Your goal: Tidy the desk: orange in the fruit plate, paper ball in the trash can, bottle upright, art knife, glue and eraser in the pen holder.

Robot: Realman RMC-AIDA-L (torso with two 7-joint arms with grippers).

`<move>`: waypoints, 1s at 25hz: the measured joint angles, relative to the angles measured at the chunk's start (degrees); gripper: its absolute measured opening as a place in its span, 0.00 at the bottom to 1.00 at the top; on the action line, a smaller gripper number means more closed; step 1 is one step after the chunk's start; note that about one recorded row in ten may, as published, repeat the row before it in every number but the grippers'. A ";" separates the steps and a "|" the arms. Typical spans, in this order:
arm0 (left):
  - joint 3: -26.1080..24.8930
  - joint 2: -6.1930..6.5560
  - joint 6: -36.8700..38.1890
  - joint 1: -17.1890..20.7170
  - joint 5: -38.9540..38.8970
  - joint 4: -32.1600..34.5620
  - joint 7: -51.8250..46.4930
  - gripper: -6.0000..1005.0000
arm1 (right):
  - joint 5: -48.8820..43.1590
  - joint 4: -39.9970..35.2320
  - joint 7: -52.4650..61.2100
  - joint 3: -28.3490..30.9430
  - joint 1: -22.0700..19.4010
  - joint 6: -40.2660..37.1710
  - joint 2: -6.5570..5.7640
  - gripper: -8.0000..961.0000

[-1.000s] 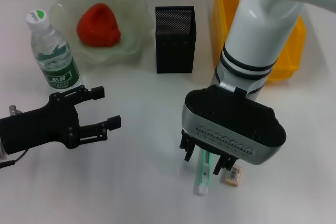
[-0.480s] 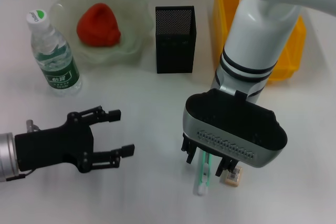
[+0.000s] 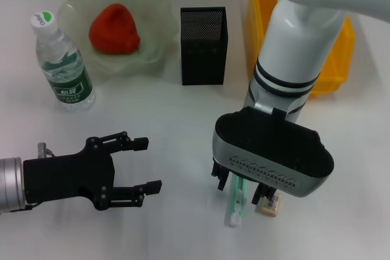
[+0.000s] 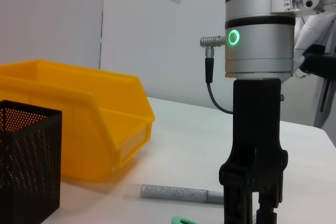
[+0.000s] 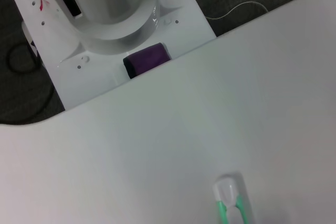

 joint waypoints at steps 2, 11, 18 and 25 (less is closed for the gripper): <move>0.08 0.03 0.01 -0.22 0.02 0.01 0.00 0.84 | 0.02 0.63 0.00 -0.10 0.37 0.16 0.00 0.58; 0.06 0.15 -0.22 -0.33 0.03 -0.06 -0.08 0.84 | 0.25 1.03 0.00 -0.77 0.53 0.33 0.00 0.57; 0.06 0.15 -0.05 -0.34 0.03 0.01 -0.33 0.84 | 0.26 1.11 0.00 -0.80 0.53 0.47 0.00 0.52; 0.06 0.35 -0.04 -0.25 0.03 -0.21 -0.36 0.84 | 0.15 1.00 0.20 -1.80 0.64 1.21 0.00 0.51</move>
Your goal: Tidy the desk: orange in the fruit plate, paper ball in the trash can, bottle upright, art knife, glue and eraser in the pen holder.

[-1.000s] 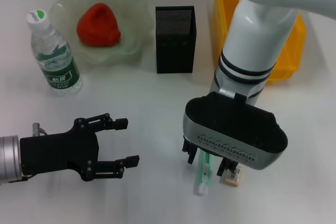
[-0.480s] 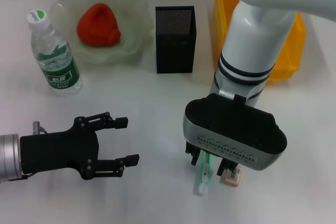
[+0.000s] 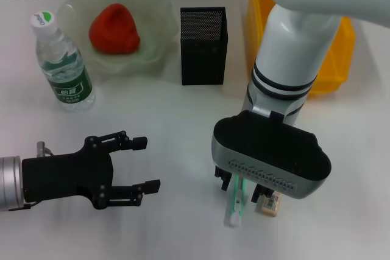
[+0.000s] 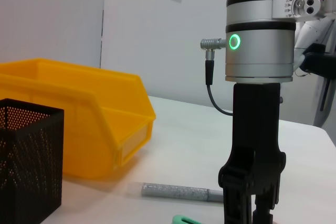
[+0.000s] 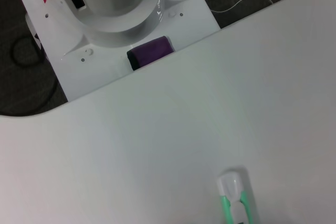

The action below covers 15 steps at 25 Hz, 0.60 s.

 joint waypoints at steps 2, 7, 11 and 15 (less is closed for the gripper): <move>0.00 0.01 0.01 0.07 0.00 -0.03 -0.03 0.84 | 0.03 -0.08 0.07 -0.34 0.00 0.00 0.00 0.51; 0.13 0.04 0.42 0.20 0.00 0.02 -0.17 0.84 | 0.03 -0.15 0.15 -0.61 0.05 0.31 0.00 0.50; 0.17 0.04 0.44 0.25 0.29 0.11 -0.17 0.84 | 0.09 -0.09 0.21 -1.24 0.15 1.10 0.00 0.50; 0.18 0.04 0.44 -0.08 2.24 0.21 -0.05 0.84 | 0.13 0.07 0.25 -1.48 0.29 1.38 0.00 0.49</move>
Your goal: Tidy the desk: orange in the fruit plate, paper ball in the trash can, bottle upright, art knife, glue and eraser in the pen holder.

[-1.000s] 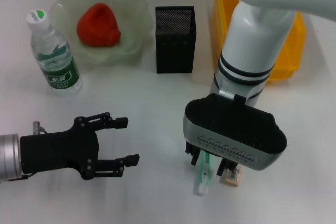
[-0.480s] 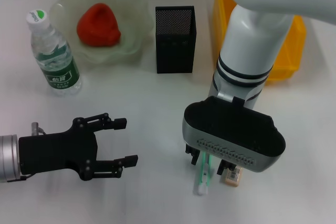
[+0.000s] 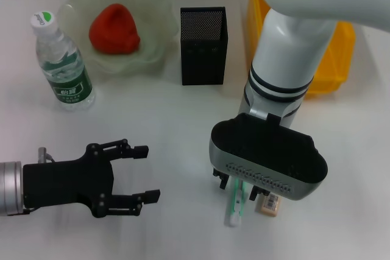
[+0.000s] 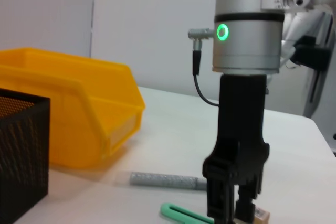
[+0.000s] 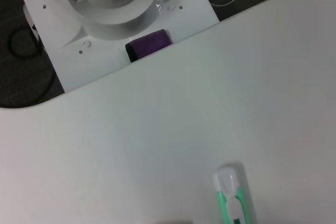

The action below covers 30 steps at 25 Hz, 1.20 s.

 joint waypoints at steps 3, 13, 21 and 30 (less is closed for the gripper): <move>0.00 0.00 0.00 -0.05 0.53 0.04 0.21 0.84 | 0.00 0.01 0.01 0.00 0.04 0.02 0.00 0.49; 0.08 0.03 0.21 -0.44 1.85 0.10 0.41 0.84 | 0.45 -0.03 -0.18 -0.19 -0.35 0.50 0.00 0.47; 0.09 0.08 0.22 -0.89 2.32 0.10 -0.02 0.84 | 0.88 1.10 0.28 -1.33 0.08 0.80 0.00 0.45; 0.09 -0.29 -0.41 -0.87 3.89 0.13 0.72 0.84 | 0.86 1.17 0.97 -1.98 0.30 0.85 0.00 0.44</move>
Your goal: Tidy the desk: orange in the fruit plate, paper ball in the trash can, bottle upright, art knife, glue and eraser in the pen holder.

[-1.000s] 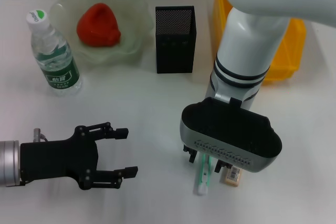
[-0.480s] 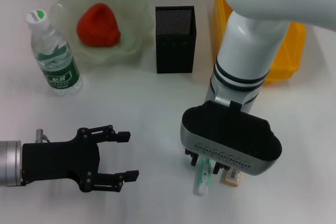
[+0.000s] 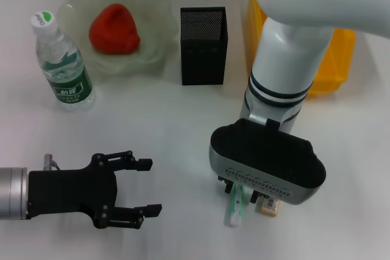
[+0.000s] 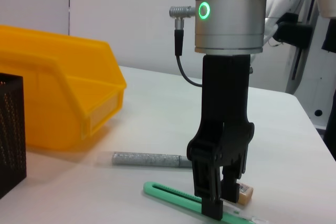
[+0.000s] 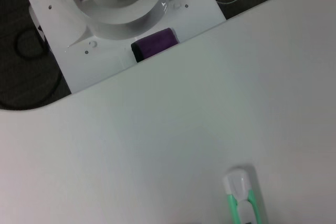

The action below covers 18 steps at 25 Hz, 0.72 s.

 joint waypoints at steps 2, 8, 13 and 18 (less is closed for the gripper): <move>0.00 -0.05 0.22 -0.10 0.02 0.02 0.01 0.84 | -0.15 -0.14 0.13 -0.20 0.00 0.00 0.00 0.44; -0.09 -0.14 0.32 -0.12 -0.01 0.05 0.03 0.84 | -0.27 -0.14 0.45 -0.79 0.00 0.03 0.00 0.42; -0.04 -0.16 0.38 -0.05 -0.13 0.06 0.04 0.84 | -0.31 -0.13 0.47 -1.35 -0.30 1.18 0.00 0.38; 0.00 -0.16 0.48 -0.02 -0.25 0.06 -0.13 0.84 | -0.33 -0.11 0.47 -1.94 -0.42 2.00 0.00 0.38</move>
